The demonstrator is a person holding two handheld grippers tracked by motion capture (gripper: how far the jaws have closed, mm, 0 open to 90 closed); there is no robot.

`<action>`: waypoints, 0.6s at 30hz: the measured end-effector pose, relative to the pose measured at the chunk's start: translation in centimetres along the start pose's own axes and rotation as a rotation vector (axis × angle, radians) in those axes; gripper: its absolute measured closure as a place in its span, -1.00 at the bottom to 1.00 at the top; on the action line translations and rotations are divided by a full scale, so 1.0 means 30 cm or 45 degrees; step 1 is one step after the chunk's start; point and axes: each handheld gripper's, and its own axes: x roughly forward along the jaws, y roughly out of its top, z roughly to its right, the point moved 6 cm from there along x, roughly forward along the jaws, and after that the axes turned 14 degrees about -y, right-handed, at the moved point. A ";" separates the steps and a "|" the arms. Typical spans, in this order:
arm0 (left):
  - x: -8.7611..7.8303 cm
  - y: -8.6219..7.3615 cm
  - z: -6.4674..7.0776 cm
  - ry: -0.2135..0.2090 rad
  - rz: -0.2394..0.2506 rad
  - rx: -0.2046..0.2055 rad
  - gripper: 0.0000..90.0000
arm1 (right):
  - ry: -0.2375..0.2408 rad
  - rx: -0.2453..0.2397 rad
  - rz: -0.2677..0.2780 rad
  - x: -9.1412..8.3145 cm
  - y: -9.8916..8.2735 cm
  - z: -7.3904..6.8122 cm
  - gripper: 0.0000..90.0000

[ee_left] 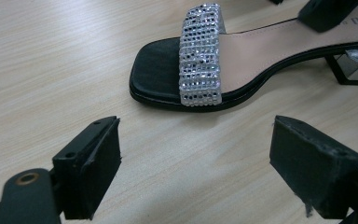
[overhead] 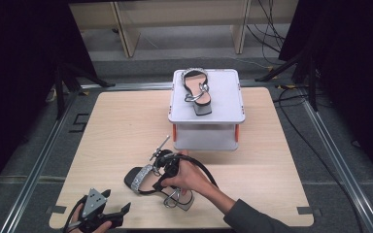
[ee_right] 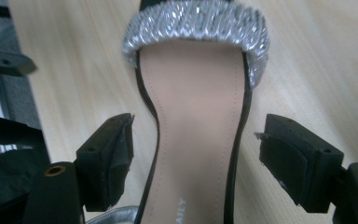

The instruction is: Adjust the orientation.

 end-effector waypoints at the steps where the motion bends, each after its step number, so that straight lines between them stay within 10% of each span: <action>1: 0.000 0.000 0.000 0.000 0.000 0.000 -0.65 | 0.000 0.000 0.000 0.000 0.000 0.000 -0.42; 18: -0.002 -0.003 0.001 -0.003 -0.006 0.004 -0.65 | -0.093 -0.101 -0.140 0.098 -0.036 -0.043 -0.46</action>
